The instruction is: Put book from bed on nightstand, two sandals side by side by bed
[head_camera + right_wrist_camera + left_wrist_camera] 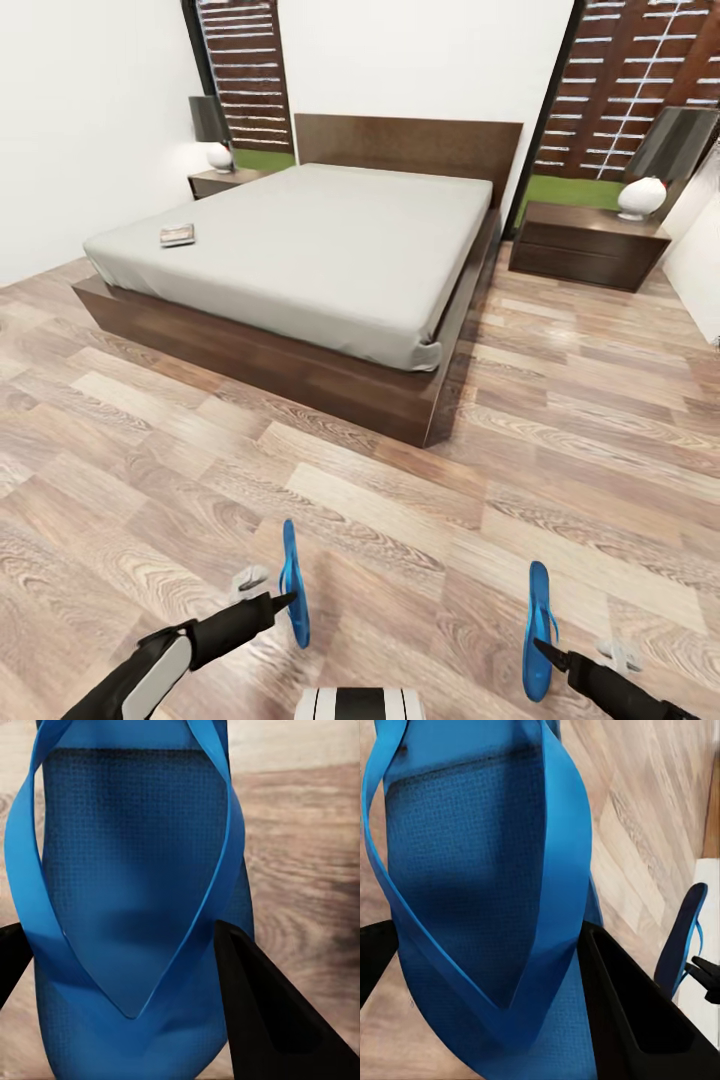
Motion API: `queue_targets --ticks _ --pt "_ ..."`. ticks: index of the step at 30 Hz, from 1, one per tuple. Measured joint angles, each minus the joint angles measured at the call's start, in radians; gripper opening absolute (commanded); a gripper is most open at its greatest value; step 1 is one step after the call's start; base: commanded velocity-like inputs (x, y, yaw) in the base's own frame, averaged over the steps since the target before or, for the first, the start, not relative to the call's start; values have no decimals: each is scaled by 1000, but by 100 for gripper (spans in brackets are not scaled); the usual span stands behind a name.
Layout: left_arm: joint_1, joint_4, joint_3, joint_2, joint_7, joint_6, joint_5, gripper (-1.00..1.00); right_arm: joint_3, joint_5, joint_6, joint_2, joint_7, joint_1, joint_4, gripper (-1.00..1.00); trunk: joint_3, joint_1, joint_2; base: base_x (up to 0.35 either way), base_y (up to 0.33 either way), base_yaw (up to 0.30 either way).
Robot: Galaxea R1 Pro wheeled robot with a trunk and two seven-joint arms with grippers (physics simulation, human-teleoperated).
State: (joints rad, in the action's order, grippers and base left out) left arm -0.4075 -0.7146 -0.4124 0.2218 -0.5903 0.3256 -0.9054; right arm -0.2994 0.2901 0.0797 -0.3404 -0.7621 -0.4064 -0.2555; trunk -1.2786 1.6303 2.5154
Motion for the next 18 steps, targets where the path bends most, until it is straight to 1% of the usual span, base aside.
queue_targets --ticks 5,6,8,9,11,12,14,18 --pt "0 5 1 -2 0 -1 50 -100 -1 -5 -13 1 10 0 11 -100 19 -2 -1 0 0 0" --pt "0 5 1 -3 0 -1 55 -100 0 -6 -14 1 13 0 16 -100 23 -3 -1 0 0 0" --pt "0 5 1 -3 0 -1 61 -100 -1 -7 -15 1 29 0 29 -100 31 -4 -2 0 0 0" --pt "0 5 1 -3 0 -2 62 -100 -1 -7 -15 0 50 0 33 -100 35 -4 -2 0 0 0" --pt "0 5 1 -3 0 -2 63 -100 -1 -6 -16 0 118 0 36 -100 43 -5 -3 0 0 0" --pt "0 5 1 -3 0 -2 64 -100 -1 -6 -16 0 163 0 37 -100 46 -5 -3 0 0 0" --pt "0 4 1 -3 0 -2 64 -100 -1 -3 -15 0 179 0 37 -100 54 -6 -3 0 0 0" --pt "0 5 1 -3 0 -2 64 -100 0 -2 -5 -5 186 0 39 -100 70 -8 -4 0 0 0"
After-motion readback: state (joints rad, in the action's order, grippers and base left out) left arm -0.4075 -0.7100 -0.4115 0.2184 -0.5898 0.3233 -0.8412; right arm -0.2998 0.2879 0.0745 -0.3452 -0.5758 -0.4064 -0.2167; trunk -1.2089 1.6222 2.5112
